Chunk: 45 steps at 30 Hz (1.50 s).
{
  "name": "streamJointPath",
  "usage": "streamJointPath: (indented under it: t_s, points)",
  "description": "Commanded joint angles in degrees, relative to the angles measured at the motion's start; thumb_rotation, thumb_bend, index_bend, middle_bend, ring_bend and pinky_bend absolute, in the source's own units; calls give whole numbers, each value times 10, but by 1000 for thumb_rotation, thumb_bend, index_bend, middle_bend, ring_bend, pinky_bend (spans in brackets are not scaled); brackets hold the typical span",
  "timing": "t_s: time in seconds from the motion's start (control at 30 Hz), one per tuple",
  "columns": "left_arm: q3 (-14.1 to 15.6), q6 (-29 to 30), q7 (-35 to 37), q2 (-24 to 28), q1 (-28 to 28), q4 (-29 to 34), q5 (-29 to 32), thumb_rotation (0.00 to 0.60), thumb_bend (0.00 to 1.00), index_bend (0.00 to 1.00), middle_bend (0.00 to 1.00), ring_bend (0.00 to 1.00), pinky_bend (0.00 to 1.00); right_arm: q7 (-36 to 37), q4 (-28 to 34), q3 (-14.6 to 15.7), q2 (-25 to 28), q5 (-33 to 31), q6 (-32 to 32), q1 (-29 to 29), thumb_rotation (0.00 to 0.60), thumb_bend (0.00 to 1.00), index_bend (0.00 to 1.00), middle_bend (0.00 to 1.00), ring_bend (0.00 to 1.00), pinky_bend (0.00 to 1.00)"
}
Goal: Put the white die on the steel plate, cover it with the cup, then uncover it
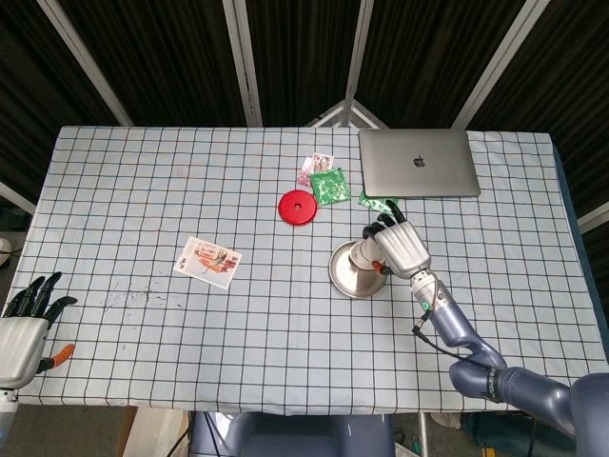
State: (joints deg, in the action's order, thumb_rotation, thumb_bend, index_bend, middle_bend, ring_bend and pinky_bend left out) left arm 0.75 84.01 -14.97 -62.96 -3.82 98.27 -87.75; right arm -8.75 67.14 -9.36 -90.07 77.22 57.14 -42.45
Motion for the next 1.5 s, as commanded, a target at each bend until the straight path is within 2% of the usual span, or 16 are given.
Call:
streamJointPath:
  t_s: [0.03, 0.3, 0.73, 1.17, 1.37, 1.5]
  points:
    - [0, 0, -1, 0, 0, 0, 0, 600, 275, 274, 0, 0, 128, 0, 4, 6, 8, 4, 0, 5, 600, 384, 599, 474, 251, 22]
    - [1, -1, -4, -1, 0, 2, 0, 600, 275, 276, 0, 0, 128, -12, 52, 27, 35, 20, -3, 13, 600, 385, 625, 474, 251, 22]
    - [2, 0, 1, 1, 0, 2, -3, 600, 275, 276, 0, 0, 128, -25, 104, 20, 40, 27, -6, 5, 600, 384, 627, 474, 251, 23]
    - [0, 2, 13, 5, 0, -1, -3, 600, 275, 277, 0, 0, 128, -25, 90, 2, 21, 16, -7, -7, 600, 384, 627, 474, 251, 22]
    - [-1, 4, 16, 6, 1, -2, -1, 600, 275, 277, 0, 0, 128, -6, 52, -11, 12, 36, 39, -3, 600, 385, 628, 474, 251, 23]
    - [-1, 6, 17, 6, 2, -3, -2, 600, 275, 277, 0, 0, 128, 8, 35, -26, 27, 25, 54, 4, 600, 384, 627, 474, 251, 24]
